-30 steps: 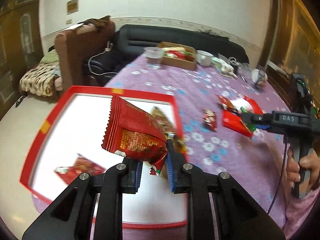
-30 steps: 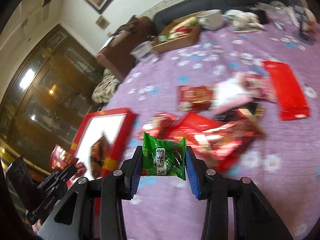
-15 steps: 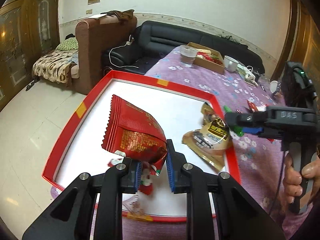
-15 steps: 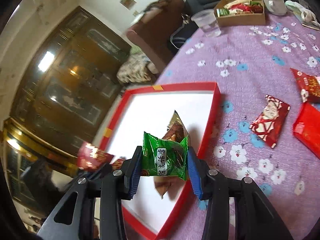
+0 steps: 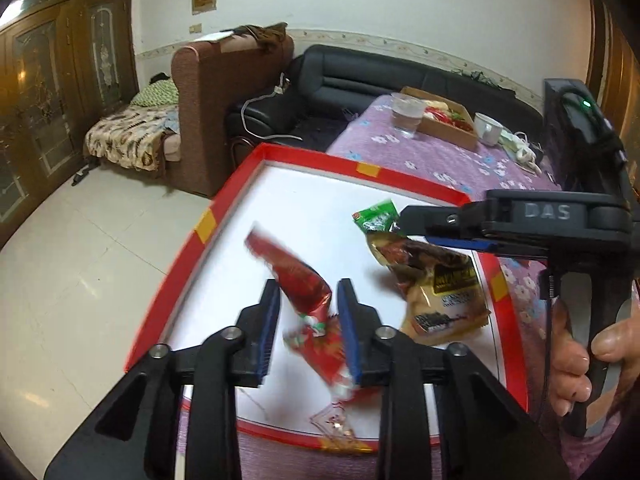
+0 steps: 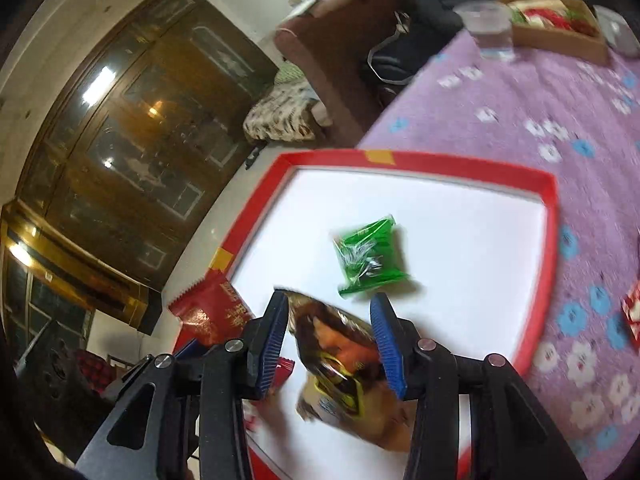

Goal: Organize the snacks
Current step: 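Open the left tool to drop the red bag while the right tool drops the green packet, then move both tools back over the snacks on the table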

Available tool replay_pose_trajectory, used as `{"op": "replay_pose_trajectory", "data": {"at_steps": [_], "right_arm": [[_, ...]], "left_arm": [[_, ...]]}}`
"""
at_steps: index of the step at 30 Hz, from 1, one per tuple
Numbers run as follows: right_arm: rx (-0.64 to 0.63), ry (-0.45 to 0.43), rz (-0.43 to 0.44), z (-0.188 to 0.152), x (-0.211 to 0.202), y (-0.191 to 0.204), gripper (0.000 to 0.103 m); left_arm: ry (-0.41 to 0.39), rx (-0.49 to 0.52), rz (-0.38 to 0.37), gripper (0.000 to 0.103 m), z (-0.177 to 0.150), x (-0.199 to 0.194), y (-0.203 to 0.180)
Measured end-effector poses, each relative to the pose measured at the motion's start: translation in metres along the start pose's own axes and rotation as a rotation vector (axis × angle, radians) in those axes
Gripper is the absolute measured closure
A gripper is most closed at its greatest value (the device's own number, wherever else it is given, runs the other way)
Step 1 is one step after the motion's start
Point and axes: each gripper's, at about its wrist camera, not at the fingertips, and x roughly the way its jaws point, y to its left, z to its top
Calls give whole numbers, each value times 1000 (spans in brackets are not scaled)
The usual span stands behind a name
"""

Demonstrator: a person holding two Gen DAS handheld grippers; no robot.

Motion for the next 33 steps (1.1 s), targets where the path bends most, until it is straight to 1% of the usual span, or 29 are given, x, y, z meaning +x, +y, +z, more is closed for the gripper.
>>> {"op": "replay_pose_trajectory", "data": {"at_steps": [1, 2, 3, 6, 9, 11, 15, 18, 20, 24, 26, 29, 31, 33], "right_arm": [[1, -16, 17, 0, -4, -1, 55], [8, -32, 22, 0, -11, -5, 50], [14, -52, 21, 0, -19, -9, 49], [36, -109, -7, 0, -46, -26, 47], [88, -156, -33, -1, -79, -53, 47], [125, -189, -73, -6, -108, -77, 47], [228, -263, -149, -13, -163, -131, 44], [313, -306, -202, -20, -203, -170, 37], [378, -320, -223, -32, -222, -199, 36], [530, -316, -199, -43, -232, -247, 36], [560, -290, -203, -46, -231, -258, 36], [571, -237, -223, -50, -225, -262, 36], [563, -223, -221, -47, -219, -259, 36], [556, -215, -238, -48, -218, -252, 36]], "left_arm": [[-12, -5, 13, 60, 0, -2, 1], [-30, -10, 23, 51, 1, -5, 2], [-44, -13, 28, 49, 3, -7, 3], [-81, -6, 32, 47, 5, -16, -1], [-101, 26, 11, 44, 6, -21, -13], [-106, 64, 0, 38, 5, -23, -27], [-109, 138, -26, 38, 3, -26, -57], [-99, 190, -65, 36, 2, -25, -84], [-90, 224, -81, 26, 1, -24, -102], [-69, 300, -115, 26, -2, -24, -140], [-65, 333, -113, 26, -2, -23, -154], [-57, 394, -100, 26, 2, -18, -174], [-60, 441, -76, 26, 5, -12, -186], [-57, 478, -52, 26, 8, -4, -196]]}}
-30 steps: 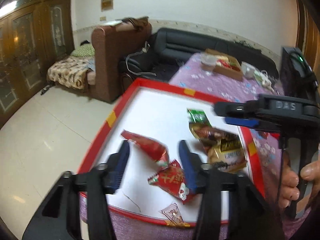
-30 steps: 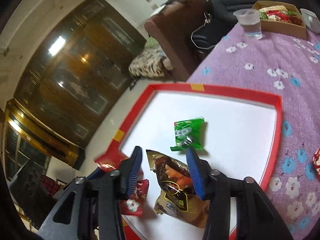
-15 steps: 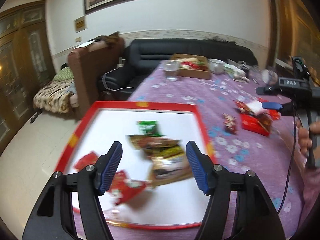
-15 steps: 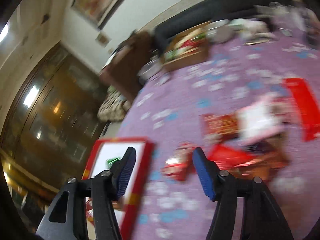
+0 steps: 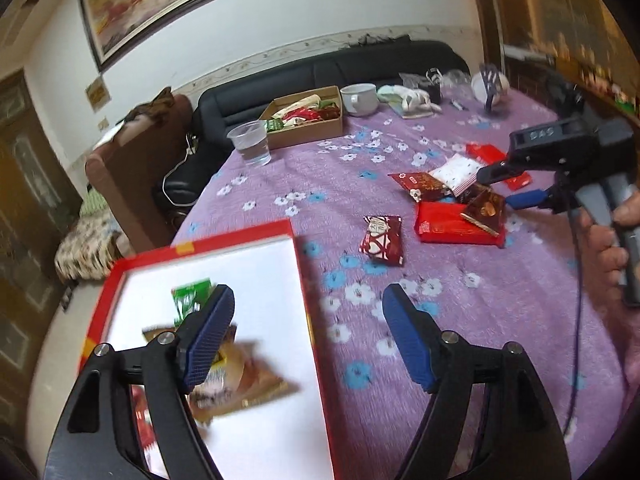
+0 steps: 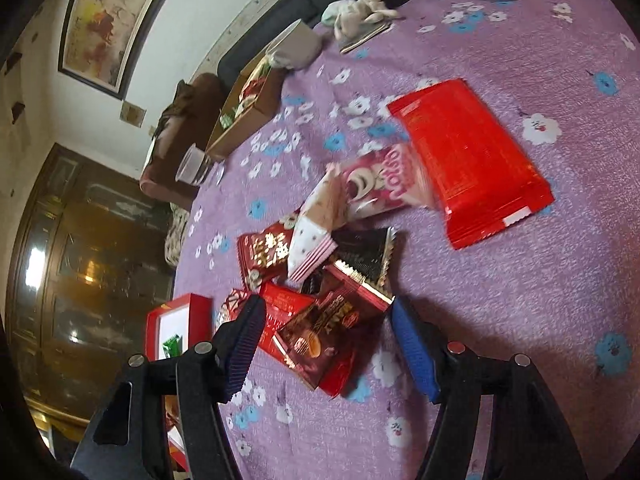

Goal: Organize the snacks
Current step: 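Move both tools back over the snacks on the table, then grasp the dark brown chocolate bag with the right tool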

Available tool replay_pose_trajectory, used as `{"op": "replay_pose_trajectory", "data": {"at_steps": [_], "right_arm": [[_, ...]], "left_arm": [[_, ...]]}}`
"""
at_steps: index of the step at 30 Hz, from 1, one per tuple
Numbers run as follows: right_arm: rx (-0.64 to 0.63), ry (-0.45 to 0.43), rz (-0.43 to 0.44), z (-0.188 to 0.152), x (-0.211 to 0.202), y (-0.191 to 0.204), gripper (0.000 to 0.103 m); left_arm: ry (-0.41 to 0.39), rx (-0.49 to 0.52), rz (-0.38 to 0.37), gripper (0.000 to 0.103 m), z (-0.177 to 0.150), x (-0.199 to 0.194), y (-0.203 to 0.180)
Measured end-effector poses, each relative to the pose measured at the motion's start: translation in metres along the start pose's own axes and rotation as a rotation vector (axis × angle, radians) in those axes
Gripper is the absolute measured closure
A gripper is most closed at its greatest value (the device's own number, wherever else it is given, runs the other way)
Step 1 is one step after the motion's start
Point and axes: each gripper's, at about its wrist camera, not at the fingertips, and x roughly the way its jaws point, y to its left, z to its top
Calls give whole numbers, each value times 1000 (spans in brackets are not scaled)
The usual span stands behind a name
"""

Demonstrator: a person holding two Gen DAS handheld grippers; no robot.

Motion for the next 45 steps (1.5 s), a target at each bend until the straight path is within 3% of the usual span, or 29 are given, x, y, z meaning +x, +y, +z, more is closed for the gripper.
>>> {"op": "replay_pose_trajectory", "data": {"at_steps": [13, 15, 17, 20, 21, 22, 23, 26, 29, 34, 45], "right_arm": [[-117, -51, -150, -21, 11, 32, 36], [-163, -64, -198, -24, 16, 37, 39], [-219, -83, -262, -26, 18, 43, 55], [-261, -90, -299, -26, 16, 45, 70], [-256, -89, -282, -25, 12, 44, 75], [-249, -82, -248, -23, 10, 41, 88], [-233, -74, -213, -21, 6, 38, 91], [-166, -62, -136, -12, -3, 23, 92], [-59, -48, -6, 0, -11, 1, 93], [34, -69, 106, 10, -22, -18, 93], [78, -71, 127, 12, -20, -23, 93]], "left_arm": [[54, 21, 36, 26, 4, 14, -12], [59, 26, 42, 26, 5, 16, -14], [74, 25, 49, 26, 6, 21, -13], [100, 9, 41, 26, 10, 28, -11], [106, 2, 39, 26, 13, 31, -10], [109, -2, 33, 26, 16, 33, -10], [111, 0, 25, 26, 19, 35, -11], [123, 26, 11, 26, 28, 47, -19], [151, 49, -9, 26, 36, 63, -31], [195, 75, -32, 26, 45, 87, -44], [256, 54, -82, 26, 48, 116, -43]]}}
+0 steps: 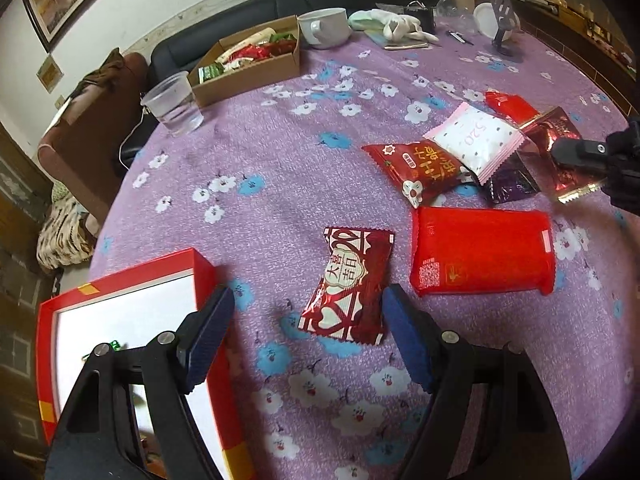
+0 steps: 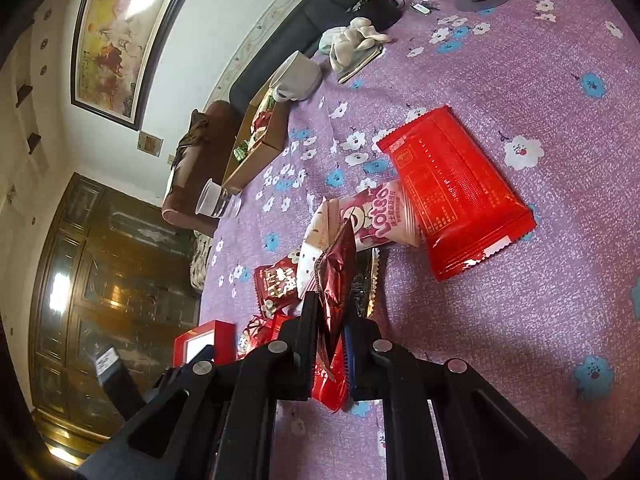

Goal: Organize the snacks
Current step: 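Grasp the dark brown chocolate bag with the right tool, then grasp the red-and-white heart-print candy with the left tool while the right tool holds the brown bag, then carry the heart-print candy and brown bag over the tray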

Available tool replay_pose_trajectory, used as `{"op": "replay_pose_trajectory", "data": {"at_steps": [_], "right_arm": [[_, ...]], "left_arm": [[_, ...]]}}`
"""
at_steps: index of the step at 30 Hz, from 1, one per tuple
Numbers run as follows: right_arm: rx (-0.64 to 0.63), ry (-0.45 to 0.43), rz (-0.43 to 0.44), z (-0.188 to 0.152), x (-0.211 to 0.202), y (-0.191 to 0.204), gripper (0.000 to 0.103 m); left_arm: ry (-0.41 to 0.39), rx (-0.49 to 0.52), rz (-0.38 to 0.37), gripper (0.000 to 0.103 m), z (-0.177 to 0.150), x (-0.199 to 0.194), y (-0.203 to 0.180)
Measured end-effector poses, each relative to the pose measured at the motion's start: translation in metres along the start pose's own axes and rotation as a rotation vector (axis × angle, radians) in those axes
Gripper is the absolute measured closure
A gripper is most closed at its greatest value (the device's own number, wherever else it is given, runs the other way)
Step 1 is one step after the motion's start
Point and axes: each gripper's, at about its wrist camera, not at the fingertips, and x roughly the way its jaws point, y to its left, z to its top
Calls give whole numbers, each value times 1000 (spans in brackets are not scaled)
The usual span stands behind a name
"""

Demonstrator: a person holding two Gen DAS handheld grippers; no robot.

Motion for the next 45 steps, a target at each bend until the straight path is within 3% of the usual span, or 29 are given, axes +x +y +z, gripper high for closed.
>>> {"op": "replay_pose_trajectory", "data": {"at_steps": [9, 14, 17, 25, 45], "right_arm": [[-4, 3, 0, -1, 2, 1, 91], [-19, 8, 3, -3, 4, 6, 90], [-23, 9, 11, -3, 5, 7, 90], [-34, 5, 30, -4, 3, 11, 90], [-110, 27, 36, -16, 13, 31, 90]], "left_arm": [[16, -13, -40, 29, 6, 15, 1], [3, -29, -88, 63, 6, 14, -2], [-8, -44, -101, 72, 4, 12, -4], [-55, -138, -140, 76, -8, -2, -3], [-206, -141, -64, 76, -64, -83, -24]]}}
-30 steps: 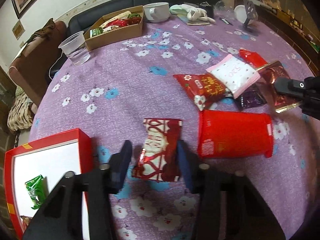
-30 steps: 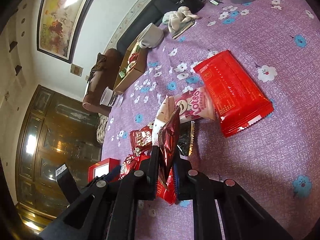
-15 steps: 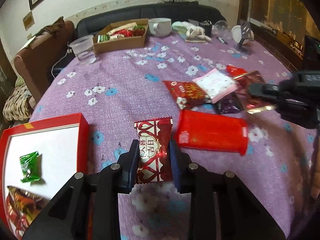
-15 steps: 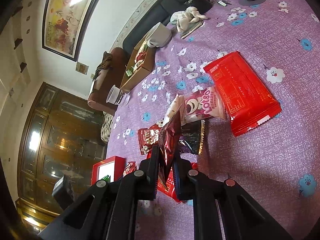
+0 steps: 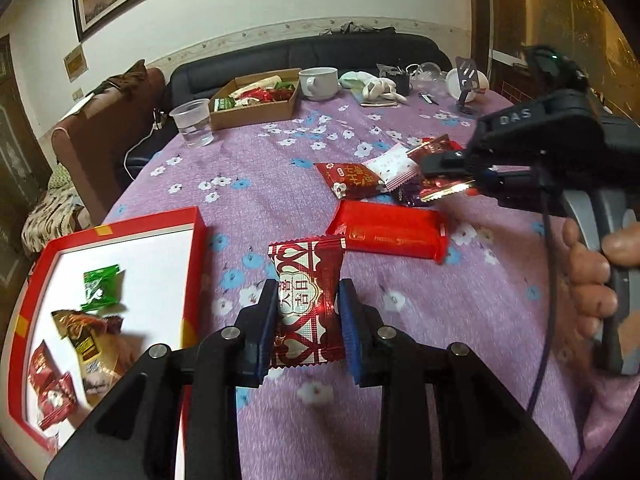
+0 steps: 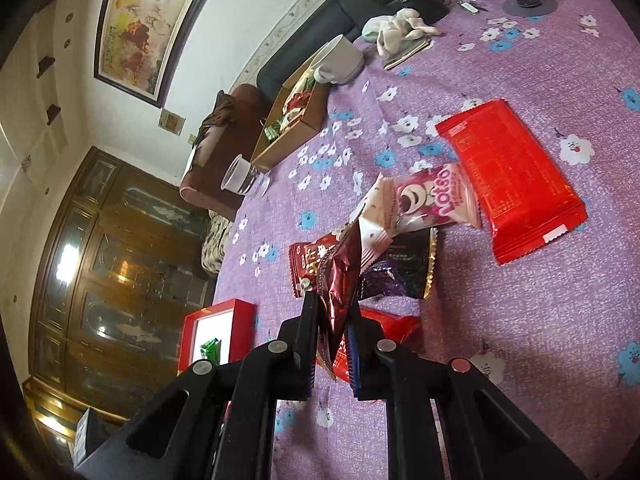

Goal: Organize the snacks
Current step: 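Carry the heart-print candy and brown bag over the tray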

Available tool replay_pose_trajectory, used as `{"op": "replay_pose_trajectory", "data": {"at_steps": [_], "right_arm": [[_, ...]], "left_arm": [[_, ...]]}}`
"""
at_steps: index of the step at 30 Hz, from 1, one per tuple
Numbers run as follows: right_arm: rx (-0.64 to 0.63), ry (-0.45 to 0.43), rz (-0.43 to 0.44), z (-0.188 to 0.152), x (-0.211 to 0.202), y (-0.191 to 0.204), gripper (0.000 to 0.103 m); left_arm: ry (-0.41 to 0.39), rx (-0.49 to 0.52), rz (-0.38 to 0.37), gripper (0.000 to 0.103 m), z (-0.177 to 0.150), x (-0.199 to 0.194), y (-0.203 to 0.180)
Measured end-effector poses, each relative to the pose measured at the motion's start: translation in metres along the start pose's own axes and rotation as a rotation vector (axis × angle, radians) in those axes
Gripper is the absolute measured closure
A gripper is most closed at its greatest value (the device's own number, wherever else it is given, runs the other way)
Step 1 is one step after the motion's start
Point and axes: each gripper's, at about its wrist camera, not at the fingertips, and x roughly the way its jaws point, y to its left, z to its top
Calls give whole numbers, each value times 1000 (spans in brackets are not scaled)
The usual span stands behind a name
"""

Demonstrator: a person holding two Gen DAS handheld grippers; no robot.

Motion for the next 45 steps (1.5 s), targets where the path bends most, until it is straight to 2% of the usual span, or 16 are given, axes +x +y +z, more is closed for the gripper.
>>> {"op": "replay_pose_trajectory", "data": {"at_steps": [7, 17, 24, 26, 31, 33, 38, 40, 43, 45], "right_arm": [[-64, 10, -17, -7, 7, 14, 90], [-207, 0, -44, -24, 15, 43, 90], [-334, -79, -54, -39, 8, 64, 90], [-368, -111, -81, -44, 3, 72, 90], [-447, -107, -107, -71, 0, 97, 90], [-498, -94, -106, -95, 1, 111, 90], [-597, -61, -66, -148, 6, 143, 90], [-629, -51, -22, -166, 10, 160, 90], [-646, -16, 84, -184, 17, 188, 91], [-632, 38, 192, -193, 28, 205, 91]], "left_arm": [[-35, -20, 36, 76, -8, -19, 16], [-82, -108, 95, 76, -23, -45, 59], [-95, -173, 64, 76, -41, -63, 83], [-90, -181, 50, 76, -48, -67, 89], [-81, -218, 45, 76, -67, -75, 109], [-76, -233, 44, 76, -74, -79, 117], [-92, -236, 36, 76, -94, -95, 125], [-102, -243, 44, 76, -102, -103, 130], [-118, -273, 75, 76, -115, -117, 144], [-127, -309, 106, 76, -126, -128, 156]]}}
